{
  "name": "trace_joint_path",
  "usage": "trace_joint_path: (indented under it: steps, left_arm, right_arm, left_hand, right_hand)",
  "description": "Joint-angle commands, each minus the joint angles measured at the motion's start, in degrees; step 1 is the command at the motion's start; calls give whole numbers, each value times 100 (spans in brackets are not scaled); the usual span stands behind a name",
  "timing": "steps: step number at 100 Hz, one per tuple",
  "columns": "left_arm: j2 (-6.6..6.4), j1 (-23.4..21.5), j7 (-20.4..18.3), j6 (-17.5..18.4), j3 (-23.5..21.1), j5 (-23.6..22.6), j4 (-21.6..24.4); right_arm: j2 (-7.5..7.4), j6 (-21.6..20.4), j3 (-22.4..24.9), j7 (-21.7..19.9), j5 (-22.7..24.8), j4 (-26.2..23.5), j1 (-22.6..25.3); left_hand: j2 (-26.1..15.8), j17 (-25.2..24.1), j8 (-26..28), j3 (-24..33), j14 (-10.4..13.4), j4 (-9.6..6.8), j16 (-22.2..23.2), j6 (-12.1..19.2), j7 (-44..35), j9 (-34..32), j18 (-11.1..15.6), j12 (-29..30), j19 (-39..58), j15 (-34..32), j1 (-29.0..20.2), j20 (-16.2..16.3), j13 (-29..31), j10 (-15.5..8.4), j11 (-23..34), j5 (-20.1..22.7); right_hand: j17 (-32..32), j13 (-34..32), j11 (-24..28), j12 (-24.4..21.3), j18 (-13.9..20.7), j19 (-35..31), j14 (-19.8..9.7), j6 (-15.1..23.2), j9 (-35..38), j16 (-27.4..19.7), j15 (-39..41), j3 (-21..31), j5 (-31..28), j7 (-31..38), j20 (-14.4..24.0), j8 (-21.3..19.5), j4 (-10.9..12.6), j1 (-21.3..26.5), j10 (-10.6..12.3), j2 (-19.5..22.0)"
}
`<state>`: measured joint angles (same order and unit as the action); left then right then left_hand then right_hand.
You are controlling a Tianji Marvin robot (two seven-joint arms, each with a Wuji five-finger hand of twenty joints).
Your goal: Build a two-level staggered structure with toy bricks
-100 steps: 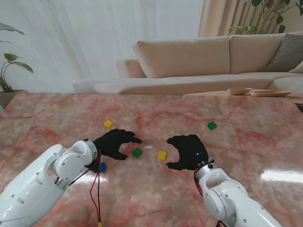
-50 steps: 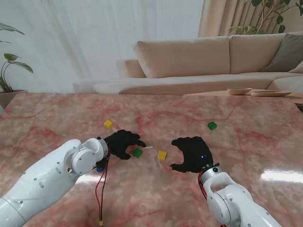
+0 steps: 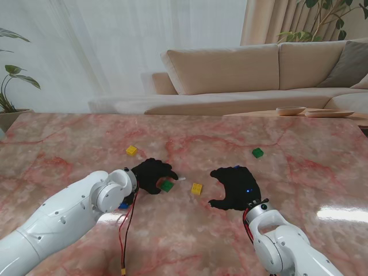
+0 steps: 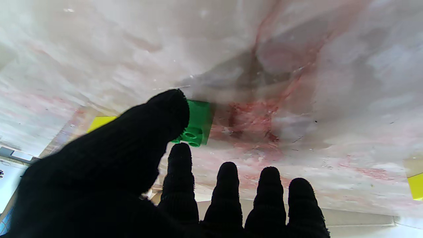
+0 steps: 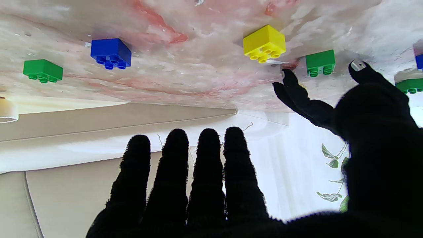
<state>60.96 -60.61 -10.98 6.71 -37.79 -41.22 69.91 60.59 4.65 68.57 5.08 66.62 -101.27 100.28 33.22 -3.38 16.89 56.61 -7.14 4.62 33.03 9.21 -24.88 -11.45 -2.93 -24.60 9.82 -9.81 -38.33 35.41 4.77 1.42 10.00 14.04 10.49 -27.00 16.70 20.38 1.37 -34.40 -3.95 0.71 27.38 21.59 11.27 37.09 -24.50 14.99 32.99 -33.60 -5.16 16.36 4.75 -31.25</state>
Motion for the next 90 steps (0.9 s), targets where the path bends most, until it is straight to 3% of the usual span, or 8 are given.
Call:
trace_joint_path:
  steps: [1, 12, 26, 41, 70, 72, 76, 90]
  left_arm:
    - [51, 51, 65, -33, 54, -9, -109]
    - [86, 137, 201, -60, 186, -33, -238]
    - [162, 155, 570, -103, 264, -104, -386]
    - [231, 158, 867, -157, 327, -143, -499]
    - [280, 180, 1029, -173, 428, -142, -562]
    - [282, 179, 1041, -187, 436, -151, -560]
    - [290, 170, 1082, -234, 451, -175, -553]
    - [341, 150, 1241, -349, 495, -183, -560]
  right_arm:
    - [-2, 9, 9, -89, -24, -8, 63]
    - [-3, 8, 25, -126, -37, -26, 73]
    - [-3, 2, 41, -138, -41, -45, 83]
    - [-3, 4, 60, -145, -32, -58, 96]
    - [-2, 7, 85, -163, -49, -71, 124]
    - [-1, 7, 86, -164, -52, -71, 125]
    - [-1, 5, 90, -167, -60, -71, 127]
    - [-2, -19, 99, -179, -77, -71, 133]
  left_hand:
    - [206, -91, 178, -37, 159, 164, 83, -38, -240, 151, 141, -96, 94, -160, 170, 192, -139, -141, 117, -197]
    - [209, -112, 568, -50, 149, 187, 109, -80, -694, 90, 149, -131, 168, -351, 214, 421, -96, -190, 343, -142]
    - [185, -45, 1516, -77, 118, 232, 207, 29, -1795, -29, 102, -269, 574, -725, 299, 661, 194, -264, 949, -92]
    - [214, -12, 2263, -62, 70, 259, 319, 109, -2581, -236, 46, -398, 869, -975, 382, 441, 418, -257, 1324, 181]
    - [332, 11, 2669, -161, 49, 317, 340, 170, -3096, -391, -5, -516, 1018, -1041, 544, 302, 467, -183, 1432, 849]
    - [377, 3, 2778, -320, 39, 537, 337, 207, -3216, -456, -16, -532, 1075, -1047, 453, 271, 487, -181, 1427, 1006]
    - [421, 11, 2848, -501, 28, 728, 340, 266, -3334, -546, -31, -549, 1142, -1066, 365, 248, 538, -168, 1437, 1176]
    - [388, 17, 2731, -923, 18, 839, 343, 405, -3510, -828, -54, -584, 1299, -1103, 194, 136, 650, -149, 1459, 1511]
  right_hand:
    - [-35, 190, -85, -25, -98, 1, 19, -40, 38, -53, -13, 9, 13, -23, 44, 87, 193, -65, -67, 62]
    - [-37, 186, -90, -24, -98, -1, 21, -38, 41, -53, -16, 9, 10, -20, 51, 93, 193, -60, -71, 72]
    - [-36, 191, -94, -23, -103, -1, 16, -34, 43, -54, -22, 11, 7, -16, 59, 99, 191, -56, -68, 91]
    - [-35, 184, -94, -21, -108, 1, 17, -30, 52, -53, -22, 15, 8, -15, 64, 105, 188, -47, -64, 116]
    - [-44, 192, -108, -23, -107, 13, 20, -18, 49, -53, -27, 30, 11, -16, 70, 118, 182, -45, -58, 185]
    - [-50, 193, -110, -23, -104, 16, 20, -15, 46, -53, -27, 36, 14, -17, 69, 119, 183, -36, -56, 188]
    - [-44, 194, -110, -23, -107, 14, 18, -11, 50, -53, -28, 37, 14, -18, 71, 120, 181, -40, -58, 196]
    - [-38, 193, -109, -22, -108, 15, 16, 6, 62, -53, -28, 53, 6, -17, 75, 125, 178, -38, -49, 229]
